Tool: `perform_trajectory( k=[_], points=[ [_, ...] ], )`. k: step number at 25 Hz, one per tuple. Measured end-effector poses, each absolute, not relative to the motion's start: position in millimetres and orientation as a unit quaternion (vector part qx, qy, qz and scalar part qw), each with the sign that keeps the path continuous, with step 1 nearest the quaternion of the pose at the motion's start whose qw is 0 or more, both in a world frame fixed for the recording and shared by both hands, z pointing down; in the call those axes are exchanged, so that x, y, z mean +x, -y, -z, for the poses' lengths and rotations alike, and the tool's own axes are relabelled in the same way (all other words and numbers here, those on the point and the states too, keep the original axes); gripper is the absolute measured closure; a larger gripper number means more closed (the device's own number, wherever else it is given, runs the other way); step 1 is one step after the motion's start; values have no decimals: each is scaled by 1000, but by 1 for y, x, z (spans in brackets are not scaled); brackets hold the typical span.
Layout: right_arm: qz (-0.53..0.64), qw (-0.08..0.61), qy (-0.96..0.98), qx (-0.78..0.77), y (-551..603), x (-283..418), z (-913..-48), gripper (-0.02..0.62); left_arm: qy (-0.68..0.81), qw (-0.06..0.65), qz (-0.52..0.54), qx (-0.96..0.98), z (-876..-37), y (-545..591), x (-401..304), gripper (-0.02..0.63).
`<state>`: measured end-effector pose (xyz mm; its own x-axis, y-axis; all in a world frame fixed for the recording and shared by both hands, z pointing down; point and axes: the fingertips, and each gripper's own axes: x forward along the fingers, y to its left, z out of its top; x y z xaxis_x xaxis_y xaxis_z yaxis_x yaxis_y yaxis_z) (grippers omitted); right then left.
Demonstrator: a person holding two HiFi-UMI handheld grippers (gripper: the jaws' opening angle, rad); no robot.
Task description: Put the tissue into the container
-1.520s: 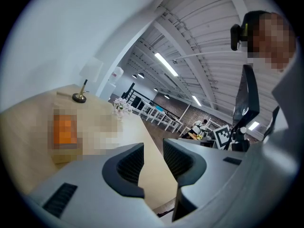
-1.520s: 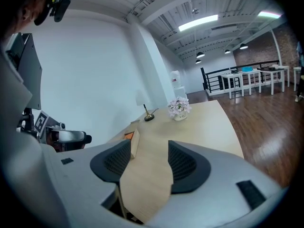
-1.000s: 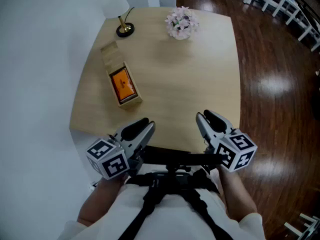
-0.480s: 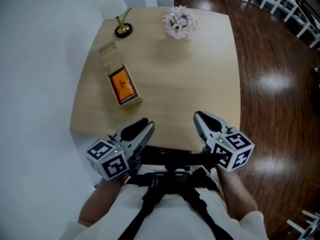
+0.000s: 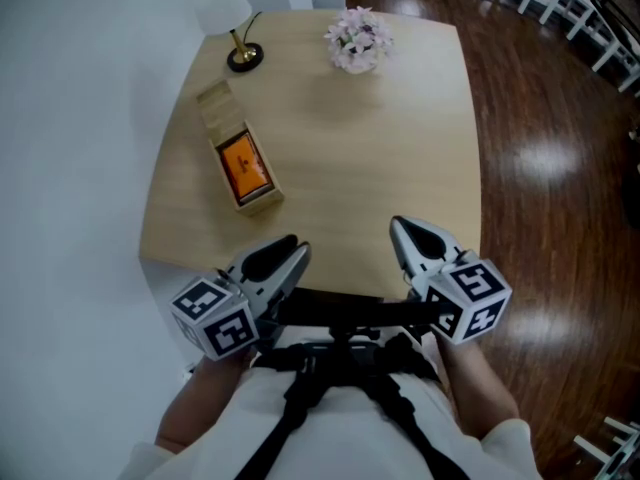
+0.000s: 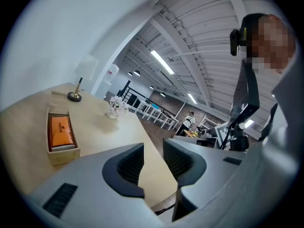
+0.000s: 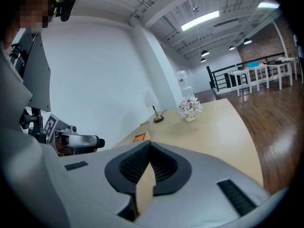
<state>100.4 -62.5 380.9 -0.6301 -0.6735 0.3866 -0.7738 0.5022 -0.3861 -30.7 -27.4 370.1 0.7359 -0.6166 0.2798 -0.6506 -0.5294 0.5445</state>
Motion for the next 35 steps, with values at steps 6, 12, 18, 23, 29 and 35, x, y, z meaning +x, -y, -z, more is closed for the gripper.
perform_trajectory(
  k=[6, 12, 18, 23, 29, 35],
  points=[
    [-259, 97, 863, 423, 66, 103, -375, 595, 364, 324, -29, 873, -370, 26, -31, 477],
    [-257, 108, 861, 424, 68, 102, -378, 595, 360, 325, -28, 874, -370, 26, -31, 477],
    [-259, 114, 860, 425, 67, 103, -379, 595, 359, 326, -35, 874, -369, 25, -28, 477],
    [-260, 115, 858, 427, 67, 105, -381, 595, 355, 326, -33, 876, -370, 24, -27, 477],
    [-262, 119, 856, 429, 66, 105, -383, 595, 356, 327, -36, 875, -370, 23, -27, 477],
    [-264, 120, 855, 430, 66, 103, -387, 595, 365, 328, -33, 871, -374, 28, -36, 477]
  ],
)
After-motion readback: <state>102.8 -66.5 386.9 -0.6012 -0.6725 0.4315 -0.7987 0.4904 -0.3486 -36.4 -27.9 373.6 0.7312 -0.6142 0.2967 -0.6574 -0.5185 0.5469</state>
